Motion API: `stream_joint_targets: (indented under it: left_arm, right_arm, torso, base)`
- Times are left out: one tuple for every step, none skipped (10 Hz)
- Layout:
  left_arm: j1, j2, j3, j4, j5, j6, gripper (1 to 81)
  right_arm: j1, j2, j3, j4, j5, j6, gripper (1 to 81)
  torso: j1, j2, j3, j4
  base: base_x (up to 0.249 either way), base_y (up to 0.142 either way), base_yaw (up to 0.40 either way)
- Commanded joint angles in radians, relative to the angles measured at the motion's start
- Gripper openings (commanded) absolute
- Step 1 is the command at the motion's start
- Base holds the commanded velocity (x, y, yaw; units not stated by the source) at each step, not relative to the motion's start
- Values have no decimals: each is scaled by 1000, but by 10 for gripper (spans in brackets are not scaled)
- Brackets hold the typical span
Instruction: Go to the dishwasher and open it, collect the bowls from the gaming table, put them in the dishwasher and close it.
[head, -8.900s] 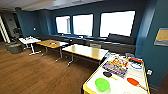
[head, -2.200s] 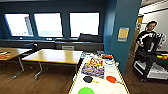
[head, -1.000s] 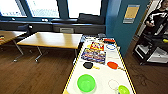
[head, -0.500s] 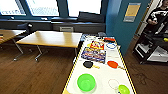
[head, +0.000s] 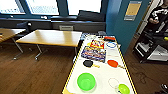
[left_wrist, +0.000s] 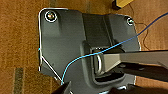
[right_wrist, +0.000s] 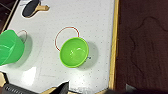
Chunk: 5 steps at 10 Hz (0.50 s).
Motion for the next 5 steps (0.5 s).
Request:
stream_joint_targets:
  left_arm:
    - [-11,-20,7,-1,54,-3,811]
    - [-12,-20,7,-1,54,-3,811]
    - [-12,-18,7,-1,54,-3,811]
    - [-12,-19,7,-1,54,-3,811]
    - [-12,-18,6,-1,54,-3,811]
  right_arm:
    - [102,-26,-56,8,-66,76,811]
    - [118,-25,-69,9,-66,88,811]
    - [139,-25,-75,9,-69,111,811]
    - [162,-23,-84,9,-69,143,811]
    - [181,-11,-102,9,-71,186,811]
  torso:
    - [0,0,-93,0]
    - [0,0,-120,0]
    - [0,0,-61,0]
    - [1,1,-87,0]
    - [1,1,-94,0]
  base:
    - [0,0,0]
    - [0,0,0]
    - [0,0,0]
    - [0,0,0]
    - [0,0,0]
